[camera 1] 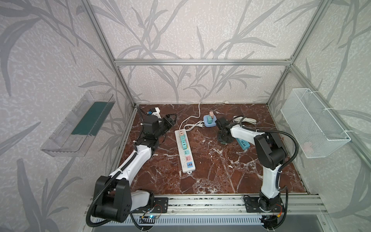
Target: Insert the plug
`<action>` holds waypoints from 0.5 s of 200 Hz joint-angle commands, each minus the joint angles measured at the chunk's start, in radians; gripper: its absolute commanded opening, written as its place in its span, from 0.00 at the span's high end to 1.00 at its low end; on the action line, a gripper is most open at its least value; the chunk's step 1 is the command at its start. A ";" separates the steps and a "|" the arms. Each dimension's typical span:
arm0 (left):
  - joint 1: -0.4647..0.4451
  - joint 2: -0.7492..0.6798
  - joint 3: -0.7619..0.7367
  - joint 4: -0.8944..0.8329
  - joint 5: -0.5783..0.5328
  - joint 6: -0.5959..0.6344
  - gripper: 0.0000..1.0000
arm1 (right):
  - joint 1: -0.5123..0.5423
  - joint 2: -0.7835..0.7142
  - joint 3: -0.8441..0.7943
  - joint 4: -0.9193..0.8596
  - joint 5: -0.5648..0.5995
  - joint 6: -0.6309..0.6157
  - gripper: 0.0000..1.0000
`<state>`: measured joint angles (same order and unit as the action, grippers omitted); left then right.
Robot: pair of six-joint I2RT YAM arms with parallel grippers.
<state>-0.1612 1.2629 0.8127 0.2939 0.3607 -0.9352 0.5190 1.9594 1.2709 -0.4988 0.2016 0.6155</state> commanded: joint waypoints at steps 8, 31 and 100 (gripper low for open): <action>-0.019 -0.003 0.026 0.047 0.018 0.022 0.45 | 0.113 -0.091 -0.164 -0.015 0.004 0.063 0.71; -0.063 -0.015 0.029 0.022 0.004 0.057 0.45 | 0.198 -0.157 -0.254 -0.012 0.016 0.157 0.67; -0.104 -0.023 0.050 -0.018 -0.002 0.104 0.45 | 0.260 -0.224 -0.306 0.048 -0.155 0.198 0.30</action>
<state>-0.2665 1.2625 0.8219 0.2939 0.3614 -0.8677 0.7509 1.7275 0.9691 -0.4160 0.1482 0.7933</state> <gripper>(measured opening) 0.551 0.697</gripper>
